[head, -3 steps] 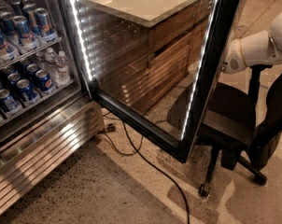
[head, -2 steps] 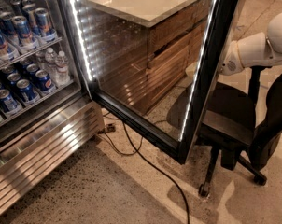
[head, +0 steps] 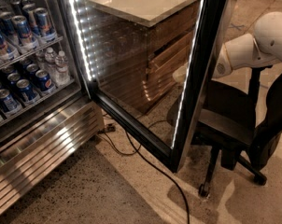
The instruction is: Open right fridge door
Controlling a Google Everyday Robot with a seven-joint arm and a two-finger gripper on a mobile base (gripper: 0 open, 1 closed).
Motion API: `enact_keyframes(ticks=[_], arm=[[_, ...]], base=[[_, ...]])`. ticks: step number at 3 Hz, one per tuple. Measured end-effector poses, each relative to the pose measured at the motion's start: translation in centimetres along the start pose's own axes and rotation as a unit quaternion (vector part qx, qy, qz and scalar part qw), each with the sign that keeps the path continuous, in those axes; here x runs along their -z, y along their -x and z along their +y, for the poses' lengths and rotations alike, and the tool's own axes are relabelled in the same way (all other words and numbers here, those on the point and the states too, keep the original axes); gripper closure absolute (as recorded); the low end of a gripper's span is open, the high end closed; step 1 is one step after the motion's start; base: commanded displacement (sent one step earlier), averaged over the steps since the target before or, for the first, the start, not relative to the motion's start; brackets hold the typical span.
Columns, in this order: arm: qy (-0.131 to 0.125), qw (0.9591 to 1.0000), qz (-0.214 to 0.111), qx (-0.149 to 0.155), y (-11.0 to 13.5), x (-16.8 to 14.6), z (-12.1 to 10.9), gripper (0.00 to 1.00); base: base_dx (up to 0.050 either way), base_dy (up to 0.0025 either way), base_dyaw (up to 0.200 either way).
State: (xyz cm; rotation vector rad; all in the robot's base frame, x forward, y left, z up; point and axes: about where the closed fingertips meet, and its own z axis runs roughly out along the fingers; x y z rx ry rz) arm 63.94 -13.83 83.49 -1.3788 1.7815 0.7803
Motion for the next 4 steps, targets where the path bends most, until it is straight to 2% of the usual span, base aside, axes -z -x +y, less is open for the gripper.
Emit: enact_keyframes(ticks=[1,2,4], arm=[[0.036,0.9992,-0.002,0.017,1.53,-1.47,2.48,1.0],[0.037,0.9992,-0.002,0.017,1.54,-1.51,2.51,1.0],[0.037,0.9992,-0.002,0.017,1.54,-1.52,2.51,1.0]], base=[[0.0,0.0,0.0],[0.0,-0.00006,-0.197],[0.0,0.00006,0.199]])
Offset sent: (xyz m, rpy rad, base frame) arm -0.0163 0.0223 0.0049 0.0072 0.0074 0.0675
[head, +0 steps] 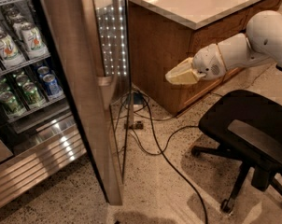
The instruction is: Open right fridge door
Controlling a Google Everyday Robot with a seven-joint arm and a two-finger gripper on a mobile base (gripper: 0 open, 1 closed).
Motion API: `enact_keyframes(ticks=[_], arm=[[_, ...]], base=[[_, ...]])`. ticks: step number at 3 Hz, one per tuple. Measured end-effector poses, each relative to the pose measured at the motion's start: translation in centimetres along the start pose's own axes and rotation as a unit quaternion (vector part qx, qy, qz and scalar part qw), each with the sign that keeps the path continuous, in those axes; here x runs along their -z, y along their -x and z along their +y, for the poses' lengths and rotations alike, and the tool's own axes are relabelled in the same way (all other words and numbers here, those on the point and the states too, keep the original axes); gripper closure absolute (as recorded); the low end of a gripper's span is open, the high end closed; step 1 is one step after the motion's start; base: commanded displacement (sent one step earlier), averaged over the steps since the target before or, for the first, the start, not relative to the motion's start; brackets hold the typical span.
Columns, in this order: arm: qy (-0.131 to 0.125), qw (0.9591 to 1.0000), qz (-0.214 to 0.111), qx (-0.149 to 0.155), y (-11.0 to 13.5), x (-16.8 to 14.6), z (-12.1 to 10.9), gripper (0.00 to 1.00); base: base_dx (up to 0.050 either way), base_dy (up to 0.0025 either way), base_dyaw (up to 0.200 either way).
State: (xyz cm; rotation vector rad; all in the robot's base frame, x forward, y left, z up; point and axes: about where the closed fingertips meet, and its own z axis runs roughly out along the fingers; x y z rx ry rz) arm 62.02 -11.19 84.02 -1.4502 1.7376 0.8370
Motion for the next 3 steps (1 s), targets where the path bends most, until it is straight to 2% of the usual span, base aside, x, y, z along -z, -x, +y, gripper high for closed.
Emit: enact_keyframes(ticks=[2,3], arm=[[0.0,1.0,0.0,0.0,0.0,-0.01,0.0,1.0],[0.0,1.0,0.0,0.0,0.0,-0.01,0.0,1.0]], base=[[0.0,0.00003,0.198],[0.0,0.0,0.0]])
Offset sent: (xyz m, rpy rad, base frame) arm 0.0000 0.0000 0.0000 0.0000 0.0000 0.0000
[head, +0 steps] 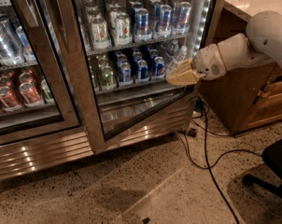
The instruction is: Open right fridge door
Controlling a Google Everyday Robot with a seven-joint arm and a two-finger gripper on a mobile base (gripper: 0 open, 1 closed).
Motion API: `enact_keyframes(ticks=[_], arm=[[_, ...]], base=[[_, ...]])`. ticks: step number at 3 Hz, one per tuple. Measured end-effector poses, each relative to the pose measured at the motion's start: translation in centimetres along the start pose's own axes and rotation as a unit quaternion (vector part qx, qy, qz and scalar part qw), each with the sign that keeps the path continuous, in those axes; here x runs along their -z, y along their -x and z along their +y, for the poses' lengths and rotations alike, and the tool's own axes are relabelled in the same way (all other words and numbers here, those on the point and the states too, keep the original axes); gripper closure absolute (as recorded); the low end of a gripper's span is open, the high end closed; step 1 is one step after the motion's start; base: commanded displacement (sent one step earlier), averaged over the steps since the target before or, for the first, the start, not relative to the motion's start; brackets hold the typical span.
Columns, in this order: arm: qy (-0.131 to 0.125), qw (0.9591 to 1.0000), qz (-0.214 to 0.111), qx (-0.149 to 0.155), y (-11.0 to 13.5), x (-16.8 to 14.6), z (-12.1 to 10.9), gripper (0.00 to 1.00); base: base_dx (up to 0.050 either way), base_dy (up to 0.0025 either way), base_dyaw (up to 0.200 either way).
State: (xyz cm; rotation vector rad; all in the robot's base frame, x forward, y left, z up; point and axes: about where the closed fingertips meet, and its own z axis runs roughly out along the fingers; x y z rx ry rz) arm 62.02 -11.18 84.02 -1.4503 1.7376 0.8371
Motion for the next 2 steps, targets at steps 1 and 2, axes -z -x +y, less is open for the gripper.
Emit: enact_keyframes(ticks=[1,2], arm=[[0.013,0.9998,0.002,0.012,0.6,-1.1,-1.0,1.0],[0.034,0.9989,0.014,0.029,1.3,-3.2,-3.0,1.0]], base=[[0.0,0.0,0.0],[0.0,0.0,0.0]])
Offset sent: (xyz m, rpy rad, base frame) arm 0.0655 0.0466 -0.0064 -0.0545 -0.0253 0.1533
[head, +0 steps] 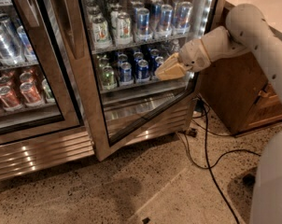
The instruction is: Open right fridge door
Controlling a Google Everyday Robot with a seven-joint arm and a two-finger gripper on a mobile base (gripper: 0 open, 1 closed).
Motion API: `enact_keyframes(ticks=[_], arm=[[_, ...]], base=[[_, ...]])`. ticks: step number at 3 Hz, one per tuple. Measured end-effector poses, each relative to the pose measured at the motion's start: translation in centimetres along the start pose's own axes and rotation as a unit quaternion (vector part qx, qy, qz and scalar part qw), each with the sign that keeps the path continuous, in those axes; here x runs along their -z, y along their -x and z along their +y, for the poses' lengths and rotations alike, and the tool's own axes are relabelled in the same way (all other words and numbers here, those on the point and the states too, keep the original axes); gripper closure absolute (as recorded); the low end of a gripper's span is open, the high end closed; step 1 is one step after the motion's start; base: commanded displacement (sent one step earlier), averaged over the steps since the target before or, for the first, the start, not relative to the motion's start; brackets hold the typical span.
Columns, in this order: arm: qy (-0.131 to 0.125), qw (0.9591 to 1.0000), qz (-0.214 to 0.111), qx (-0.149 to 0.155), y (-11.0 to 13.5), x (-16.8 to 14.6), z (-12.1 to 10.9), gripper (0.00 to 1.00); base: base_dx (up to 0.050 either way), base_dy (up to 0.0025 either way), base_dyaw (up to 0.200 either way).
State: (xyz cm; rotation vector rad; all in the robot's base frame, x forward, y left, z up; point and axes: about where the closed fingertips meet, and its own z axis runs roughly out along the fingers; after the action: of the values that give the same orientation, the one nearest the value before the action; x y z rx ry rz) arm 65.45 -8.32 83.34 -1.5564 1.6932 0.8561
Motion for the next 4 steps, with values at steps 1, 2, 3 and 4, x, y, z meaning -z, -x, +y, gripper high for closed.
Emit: enact_keyframes(ticks=[1,2,3,4], arm=[[-0.01,0.9999,0.009,0.01,0.5,-1.4,-2.1,1.0],[-0.033,0.9991,0.02,0.021,1.0,-2.2,-3.1,1.0],[-0.067,0.9971,0.025,0.026,1.1,-3.5,-3.8,1.0],[-0.068,0.9971,0.024,0.026,1.1,-3.6,-3.9,1.0]], base=[[0.0,0.0,0.0],[0.0,0.0,0.0],[0.0,0.0,0.0],[0.0,0.0,0.0]])
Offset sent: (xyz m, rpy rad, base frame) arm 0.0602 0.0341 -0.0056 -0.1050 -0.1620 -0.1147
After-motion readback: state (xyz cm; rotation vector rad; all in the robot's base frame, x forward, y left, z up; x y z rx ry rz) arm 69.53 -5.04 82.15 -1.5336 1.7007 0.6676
